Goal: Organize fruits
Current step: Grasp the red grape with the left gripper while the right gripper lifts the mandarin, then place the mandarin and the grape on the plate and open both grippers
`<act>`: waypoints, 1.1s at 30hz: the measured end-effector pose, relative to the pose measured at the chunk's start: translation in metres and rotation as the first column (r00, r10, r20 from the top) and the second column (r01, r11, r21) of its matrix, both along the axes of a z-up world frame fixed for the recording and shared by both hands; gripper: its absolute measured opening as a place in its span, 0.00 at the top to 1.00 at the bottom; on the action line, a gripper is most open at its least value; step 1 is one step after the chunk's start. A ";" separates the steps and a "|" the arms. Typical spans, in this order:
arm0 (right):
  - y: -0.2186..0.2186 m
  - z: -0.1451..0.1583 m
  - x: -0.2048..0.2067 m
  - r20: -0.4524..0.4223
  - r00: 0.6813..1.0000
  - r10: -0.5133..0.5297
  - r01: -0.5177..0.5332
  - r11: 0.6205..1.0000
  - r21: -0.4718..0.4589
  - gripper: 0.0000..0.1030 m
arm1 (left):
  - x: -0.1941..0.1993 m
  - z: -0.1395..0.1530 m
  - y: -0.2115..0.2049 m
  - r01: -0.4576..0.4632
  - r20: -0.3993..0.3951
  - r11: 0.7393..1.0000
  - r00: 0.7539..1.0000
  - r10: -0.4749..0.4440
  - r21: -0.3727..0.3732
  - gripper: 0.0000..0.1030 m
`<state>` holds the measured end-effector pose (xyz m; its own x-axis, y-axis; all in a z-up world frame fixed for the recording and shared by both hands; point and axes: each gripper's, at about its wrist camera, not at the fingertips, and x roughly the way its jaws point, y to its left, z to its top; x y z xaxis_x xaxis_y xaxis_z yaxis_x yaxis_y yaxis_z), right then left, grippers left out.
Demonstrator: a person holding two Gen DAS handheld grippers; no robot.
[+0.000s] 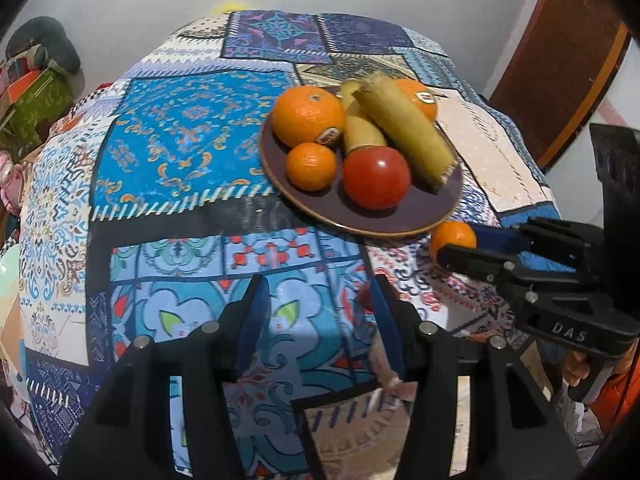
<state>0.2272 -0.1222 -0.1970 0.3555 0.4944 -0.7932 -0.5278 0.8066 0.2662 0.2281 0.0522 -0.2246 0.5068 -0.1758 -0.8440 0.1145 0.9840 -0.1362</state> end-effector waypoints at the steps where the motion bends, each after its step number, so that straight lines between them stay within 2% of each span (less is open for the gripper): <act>1: -0.004 0.002 -0.001 0.007 1.000 -0.006 0.006 1.000 -0.004 0.72 | 0.000 0.000 -0.003 0.007 -0.002 1.000 1.000 -0.007 -0.002 0.51; 6: -0.018 0.005 -0.003 0.015 0.999 -0.029 0.029 1.000 -0.001 0.72 | 0.001 -0.011 -0.023 0.053 -0.030 0.999 0.998 -0.053 0.003 0.53; 9: -0.026 0.004 -0.004 0.008 0.999 -0.043 0.043 0.999 0.001 0.72 | 0.005 -0.022 -0.032 0.074 -0.060 0.997 0.996 -0.073 0.015 0.60; 13: -0.034 0.002 -0.005 0.000 0.998 -0.055 0.055 0.998 0.002 0.72 | 0.009 -0.027 -0.036 0.084 -0.055 0.996 0.995 -0.082 0.022 0.60; 17: -0.038 -0.001 -0.002 -0.004 0.998 -0.066 0.066 0.998 0.001 0.72 | 0.012 -0.028 -0.038 0.083 -0.049 0.996 0.995 -0.082 0.013 0.72; 25: -0.043 -0.002 0.003 -0.003 0.996 -0.092 0.092 0.996 0.010 0.72 | 0.010 -0.025 -0.034 0.075 -0.042 0.997 0.996 -0.075 0.001 0.72; 33: -0.049 0.010 0.016 0.037 0.993 -0.110 0.110 0.994 0.002 0.72 | 0.025 -0.005 -0.018 0.032 0.000 0.999 0.999 -0.032 -0.016 0.72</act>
<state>0.2434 -0.1714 -0.1872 0.4368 0.4508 -0.7784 -0.4456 0.8602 0.2481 0.2532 0.0338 -0.2295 0.5006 -0.2052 -0.8410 0.1457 0.9776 -0.1518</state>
